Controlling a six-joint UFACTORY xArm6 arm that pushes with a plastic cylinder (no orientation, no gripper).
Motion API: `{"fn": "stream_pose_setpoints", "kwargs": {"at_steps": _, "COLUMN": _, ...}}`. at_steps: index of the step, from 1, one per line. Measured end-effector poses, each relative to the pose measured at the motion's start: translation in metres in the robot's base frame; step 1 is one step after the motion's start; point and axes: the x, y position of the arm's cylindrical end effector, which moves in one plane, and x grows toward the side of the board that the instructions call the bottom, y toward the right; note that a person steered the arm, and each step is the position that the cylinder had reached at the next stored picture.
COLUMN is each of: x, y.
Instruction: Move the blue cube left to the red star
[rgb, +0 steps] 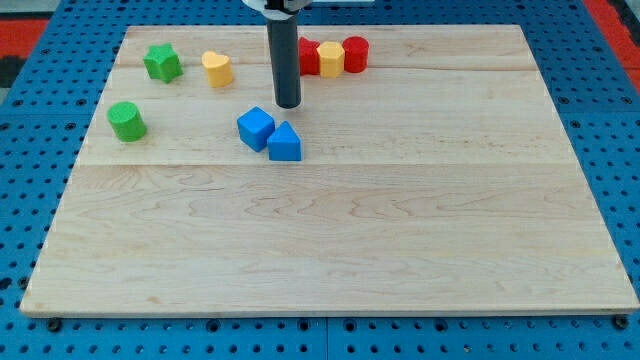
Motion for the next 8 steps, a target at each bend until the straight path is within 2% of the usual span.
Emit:
{"fn": "stream_pose_setpoints", "kwargs": {"at_steps": 2, "x": 0.0, "y": 0.0}}
{"fn": "stream_pose_setpoints", "kwargs": {"at_steps": 4, "x": 0.013, "y": -0.05}}
{"fn": "stream_pose_setpoints", "kwargs": {"at_steps": 5, "x": 0.043, "y": -0.057}}
{"fn": "stream_pose_setpoints", "kwargs": {"at_steps": 7, "x": 0.054, "y": -0.061}}
{"fn": "stream_pose_setpoints", "kwargs": {"at_steps": 8, "x": 0.079, "y": -0.024}}
